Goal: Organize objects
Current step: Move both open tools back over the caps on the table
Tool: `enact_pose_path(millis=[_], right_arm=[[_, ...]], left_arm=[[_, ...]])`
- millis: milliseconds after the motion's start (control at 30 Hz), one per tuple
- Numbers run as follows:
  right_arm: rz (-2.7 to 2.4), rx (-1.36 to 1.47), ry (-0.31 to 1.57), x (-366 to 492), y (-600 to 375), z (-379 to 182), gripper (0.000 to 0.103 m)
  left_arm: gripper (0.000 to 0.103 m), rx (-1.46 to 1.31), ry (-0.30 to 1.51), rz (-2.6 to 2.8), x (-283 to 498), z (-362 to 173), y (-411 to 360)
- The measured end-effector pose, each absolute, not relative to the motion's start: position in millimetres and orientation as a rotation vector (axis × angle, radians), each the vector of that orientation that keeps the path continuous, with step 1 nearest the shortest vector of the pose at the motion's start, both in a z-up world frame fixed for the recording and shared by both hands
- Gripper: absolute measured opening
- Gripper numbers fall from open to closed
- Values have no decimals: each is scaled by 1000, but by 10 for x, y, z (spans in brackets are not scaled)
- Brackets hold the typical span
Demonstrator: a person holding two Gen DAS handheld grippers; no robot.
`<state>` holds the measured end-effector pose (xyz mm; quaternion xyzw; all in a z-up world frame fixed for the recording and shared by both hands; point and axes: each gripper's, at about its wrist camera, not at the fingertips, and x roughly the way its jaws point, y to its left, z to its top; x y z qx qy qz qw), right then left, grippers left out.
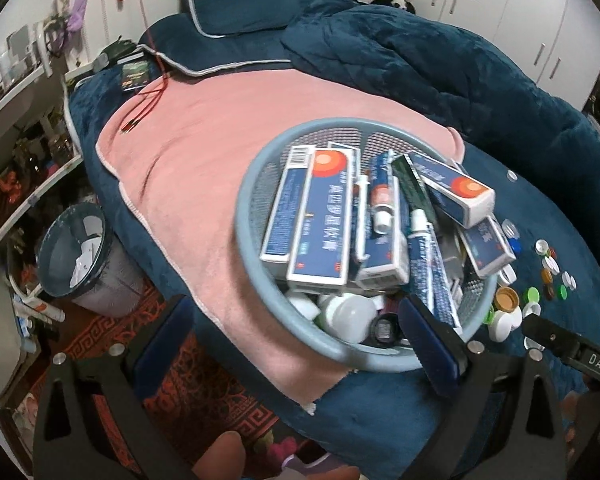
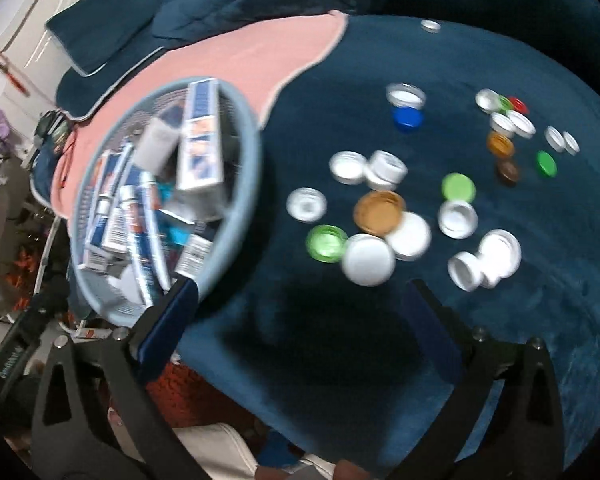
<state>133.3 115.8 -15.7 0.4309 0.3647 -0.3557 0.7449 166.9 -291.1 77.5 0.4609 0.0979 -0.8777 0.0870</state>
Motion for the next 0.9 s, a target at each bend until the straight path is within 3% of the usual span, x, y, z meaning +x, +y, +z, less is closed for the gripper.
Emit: enact_pose_path(millis=[400, 900], right_arm=[[-869, 993, 800, 567, 1047, -388, 103], [-1039, 1154, 808, -429, 838, -933, 103]], left_arm=[[102, 1418, 234, -2743, 1637, 811, -2301], [102, 1671, -143, -2922, 1635, 461, -919]])
